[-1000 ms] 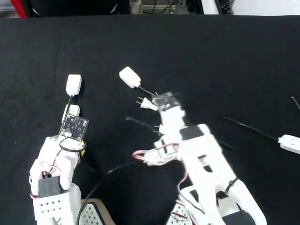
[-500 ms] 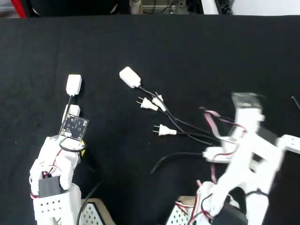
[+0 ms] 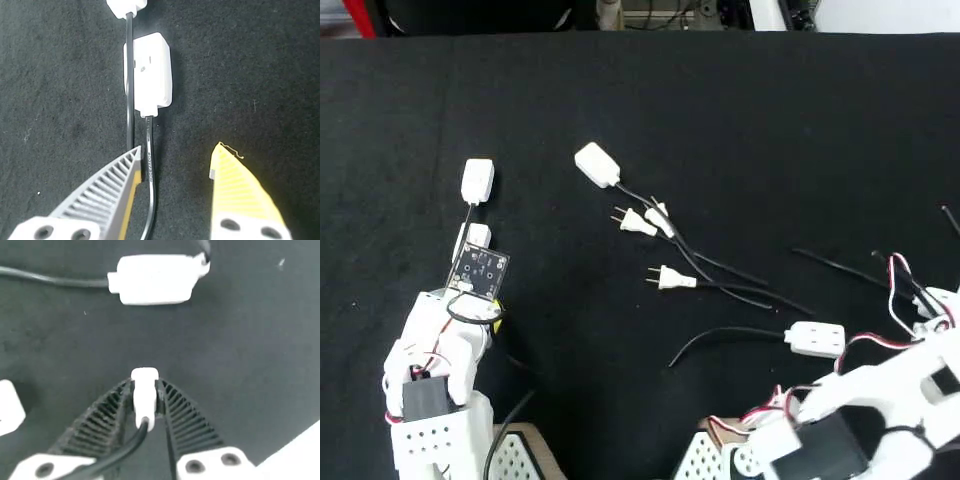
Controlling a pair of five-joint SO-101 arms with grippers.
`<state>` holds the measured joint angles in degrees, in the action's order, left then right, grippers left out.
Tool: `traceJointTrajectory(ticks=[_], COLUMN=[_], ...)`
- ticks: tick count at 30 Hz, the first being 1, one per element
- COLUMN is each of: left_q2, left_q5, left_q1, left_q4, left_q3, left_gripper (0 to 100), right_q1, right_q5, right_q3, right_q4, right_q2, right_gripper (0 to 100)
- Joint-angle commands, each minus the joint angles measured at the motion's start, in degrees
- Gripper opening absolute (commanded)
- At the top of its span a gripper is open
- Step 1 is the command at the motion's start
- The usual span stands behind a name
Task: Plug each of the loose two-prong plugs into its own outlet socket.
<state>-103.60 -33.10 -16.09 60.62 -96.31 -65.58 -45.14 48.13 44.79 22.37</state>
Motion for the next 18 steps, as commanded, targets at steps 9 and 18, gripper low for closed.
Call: traceJointTrajectory(ticks=[9, 18], left_q2=[-0.6, -0.6], left_q5=[-0.4, -0.4], left_q1=[-0.2, -0.2], left_q4=[0.5, 0.5], left_q3=[-1.1, -1.1], left_gripper=[23, 23], right_q1=[11.2, 22.7], right_q5=[4.5, 8.7], right_q3=[-4.8, 24.8], right_q4=[25.8, 13.6], right_q2=[12.0, 40.8], right_gripper=[1.2, 1.1])
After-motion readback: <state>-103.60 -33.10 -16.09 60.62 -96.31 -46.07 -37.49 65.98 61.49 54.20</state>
